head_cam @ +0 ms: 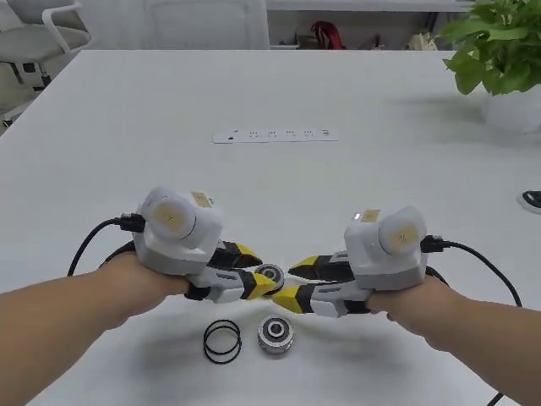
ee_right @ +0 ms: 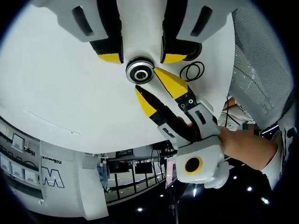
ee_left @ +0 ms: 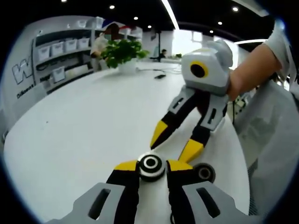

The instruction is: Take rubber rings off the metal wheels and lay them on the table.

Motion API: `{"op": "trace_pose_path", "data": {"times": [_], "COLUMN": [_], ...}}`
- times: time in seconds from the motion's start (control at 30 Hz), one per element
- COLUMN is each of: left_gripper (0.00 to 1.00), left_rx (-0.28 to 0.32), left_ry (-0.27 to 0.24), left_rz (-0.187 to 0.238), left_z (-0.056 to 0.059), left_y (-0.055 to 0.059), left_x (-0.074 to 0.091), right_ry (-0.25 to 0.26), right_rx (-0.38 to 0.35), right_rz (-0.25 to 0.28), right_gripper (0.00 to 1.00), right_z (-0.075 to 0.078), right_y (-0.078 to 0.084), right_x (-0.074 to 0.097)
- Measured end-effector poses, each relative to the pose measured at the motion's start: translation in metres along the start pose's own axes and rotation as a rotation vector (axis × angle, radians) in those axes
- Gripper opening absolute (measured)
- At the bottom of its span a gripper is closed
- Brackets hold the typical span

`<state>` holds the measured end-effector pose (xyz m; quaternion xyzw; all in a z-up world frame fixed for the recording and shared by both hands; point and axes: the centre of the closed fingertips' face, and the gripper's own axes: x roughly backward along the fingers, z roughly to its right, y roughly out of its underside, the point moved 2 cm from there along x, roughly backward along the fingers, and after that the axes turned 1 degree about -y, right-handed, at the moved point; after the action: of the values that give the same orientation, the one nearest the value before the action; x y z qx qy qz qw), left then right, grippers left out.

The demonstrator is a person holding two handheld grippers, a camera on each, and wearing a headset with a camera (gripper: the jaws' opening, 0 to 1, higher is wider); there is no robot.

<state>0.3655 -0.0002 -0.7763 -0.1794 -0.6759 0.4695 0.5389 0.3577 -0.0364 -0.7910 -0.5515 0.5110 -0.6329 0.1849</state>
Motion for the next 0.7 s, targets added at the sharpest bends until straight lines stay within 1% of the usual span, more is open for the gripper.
{"op": "trace_pose_path", "data": {"times": [0.17, 0.23, 0.3, 0.43, 0.7], "left_gripper": [0.20, 0.18, 0.15, 0.15, 0.14], "left_rx": [-0.018, -0.016, -0.016, -0.021, -0.025], "left_ry": [-0.001, -0.003, -0.015, -0.012, -0.030], "left_rz": [-0.017, -0.020, -0.029, -0.030, -0.024], "left_z": [0.0002, -0.0007, -0.0030, -0.0008, -0.0013], "left_y": [0.0015, 0.0021, 0.0035, 0.0041, 0.0032], "left_x": [-0.0026, -0.0035, -0.0043, -0.0042, -0.0034], "right_ry": [-0.002, -0.003, -0.003, -0.001, -0.004], "right_rx": [0.001, 0.001, 0.001, -0.001, -0.001], "right_rz": [-0.002, -0.001, 0.000, 0.000, 0.003], "right_gripper": [0.28, 0.28, 0.28, 0.28, 0.28], "right_z": [-0.0003, -0.0002, 0.0000, 0.0008, -0.0004], "right_y": [0.0001, -0.0002, -0.0006, -0.0003, -0.0022], "right_x": [-0.0004, -0.0007, -0.0007, -0.0006, -0.0035]}}
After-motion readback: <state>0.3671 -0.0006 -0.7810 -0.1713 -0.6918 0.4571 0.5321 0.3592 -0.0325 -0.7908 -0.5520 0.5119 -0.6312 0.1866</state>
